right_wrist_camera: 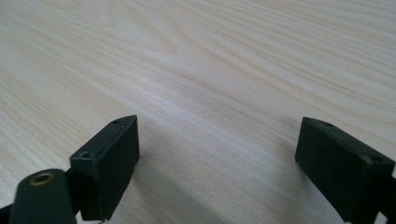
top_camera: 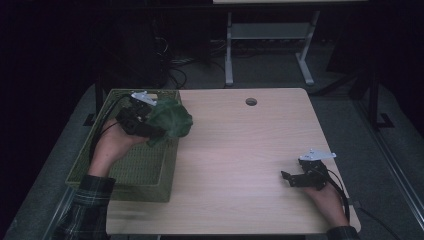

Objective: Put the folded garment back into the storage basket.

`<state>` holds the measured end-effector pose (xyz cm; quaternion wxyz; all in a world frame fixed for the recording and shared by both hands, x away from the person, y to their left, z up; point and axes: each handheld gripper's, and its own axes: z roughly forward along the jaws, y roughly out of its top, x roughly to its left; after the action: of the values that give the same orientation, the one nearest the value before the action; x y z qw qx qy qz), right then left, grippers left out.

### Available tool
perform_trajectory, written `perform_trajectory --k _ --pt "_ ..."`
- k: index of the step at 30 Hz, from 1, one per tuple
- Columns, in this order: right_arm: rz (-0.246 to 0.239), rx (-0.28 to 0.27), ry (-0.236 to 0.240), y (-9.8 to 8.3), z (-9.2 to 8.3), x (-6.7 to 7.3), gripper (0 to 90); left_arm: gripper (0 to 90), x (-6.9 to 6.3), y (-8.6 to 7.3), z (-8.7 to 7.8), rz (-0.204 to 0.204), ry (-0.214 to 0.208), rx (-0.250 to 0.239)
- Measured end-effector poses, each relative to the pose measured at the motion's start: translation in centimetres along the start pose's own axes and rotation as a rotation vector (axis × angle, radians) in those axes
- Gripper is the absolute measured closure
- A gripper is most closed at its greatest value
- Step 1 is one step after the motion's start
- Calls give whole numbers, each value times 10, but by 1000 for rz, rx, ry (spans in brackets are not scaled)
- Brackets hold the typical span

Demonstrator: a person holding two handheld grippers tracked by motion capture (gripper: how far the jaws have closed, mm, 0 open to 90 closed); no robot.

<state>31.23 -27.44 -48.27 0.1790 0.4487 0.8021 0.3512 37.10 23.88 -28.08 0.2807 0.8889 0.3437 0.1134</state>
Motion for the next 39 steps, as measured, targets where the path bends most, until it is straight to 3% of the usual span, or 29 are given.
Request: perform_trajectory --k 7,19,23,39 --pt "0 0 0 0 0 0 133 647 17 -22 -10 -62 53 2" --pt "0 1 0 0 0 0 133 645 38 -56 -5 -140 108 8" --pt "1 1 0 0 0 0 133 644 43 -66 4 -159 130 26" --pt "-1 1 0 0 0 0 133 644 62 -94 45 -204 126 73"
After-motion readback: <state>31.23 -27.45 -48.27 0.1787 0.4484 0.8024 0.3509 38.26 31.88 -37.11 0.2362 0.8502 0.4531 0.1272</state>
